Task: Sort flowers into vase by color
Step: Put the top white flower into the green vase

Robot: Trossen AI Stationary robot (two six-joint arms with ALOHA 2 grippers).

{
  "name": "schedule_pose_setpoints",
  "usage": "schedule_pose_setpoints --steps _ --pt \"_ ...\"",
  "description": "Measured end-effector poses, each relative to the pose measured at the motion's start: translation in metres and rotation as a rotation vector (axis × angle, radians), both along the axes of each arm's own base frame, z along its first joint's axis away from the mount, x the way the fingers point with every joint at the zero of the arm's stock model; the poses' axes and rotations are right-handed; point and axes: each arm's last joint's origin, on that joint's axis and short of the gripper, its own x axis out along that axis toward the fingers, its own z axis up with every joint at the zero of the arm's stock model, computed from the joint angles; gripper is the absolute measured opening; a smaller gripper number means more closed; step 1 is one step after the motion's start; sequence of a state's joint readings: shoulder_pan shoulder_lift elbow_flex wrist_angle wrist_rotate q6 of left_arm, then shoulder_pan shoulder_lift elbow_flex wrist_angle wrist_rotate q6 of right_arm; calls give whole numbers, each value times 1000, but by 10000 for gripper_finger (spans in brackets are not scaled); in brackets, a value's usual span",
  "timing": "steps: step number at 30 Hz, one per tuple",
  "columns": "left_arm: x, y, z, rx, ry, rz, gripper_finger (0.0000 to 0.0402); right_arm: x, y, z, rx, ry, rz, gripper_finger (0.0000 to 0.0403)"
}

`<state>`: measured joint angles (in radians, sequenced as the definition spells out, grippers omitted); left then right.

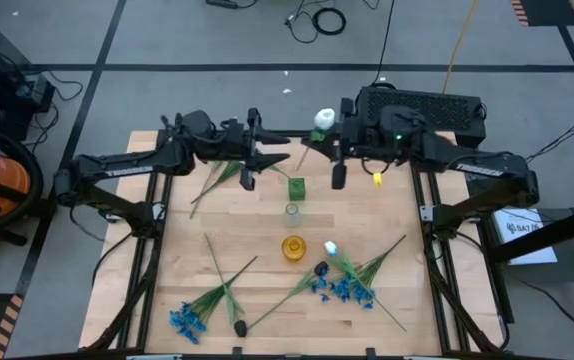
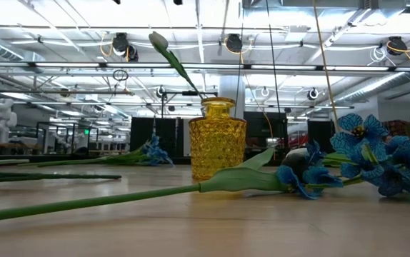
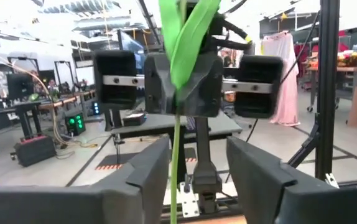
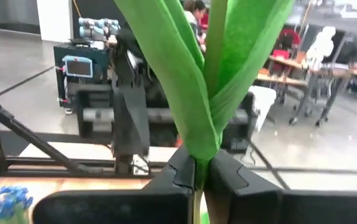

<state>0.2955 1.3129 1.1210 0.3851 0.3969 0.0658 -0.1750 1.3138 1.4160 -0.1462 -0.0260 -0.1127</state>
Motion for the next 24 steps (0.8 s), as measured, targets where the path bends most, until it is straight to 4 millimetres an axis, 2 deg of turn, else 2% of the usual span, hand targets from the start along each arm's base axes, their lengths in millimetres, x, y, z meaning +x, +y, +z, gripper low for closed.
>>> schedule_pose_setpoints --steps 4,10,13,17,21,24 --pt "-27 -8 14 63 34 15 179 -11 -4 -9 82 115 -23 8" --pt "-88 -21 38 96 57 172 180 -4 -12 -41 117 133 -48 8" --pt "-112 -26 41 96 96 212 180 0 -22 -60 134 107 -81 8" --pt "-128 -25 32 74 207 299 180 0 -36 -82 177 64 -112 8" --pt "-129 -19 11 51 301 375 180 -3 -46 -102 228 15 -104 8" --pt "-126 -12 -8 27 361 454 180 -5 -52 -110 252 -19 -121 8"
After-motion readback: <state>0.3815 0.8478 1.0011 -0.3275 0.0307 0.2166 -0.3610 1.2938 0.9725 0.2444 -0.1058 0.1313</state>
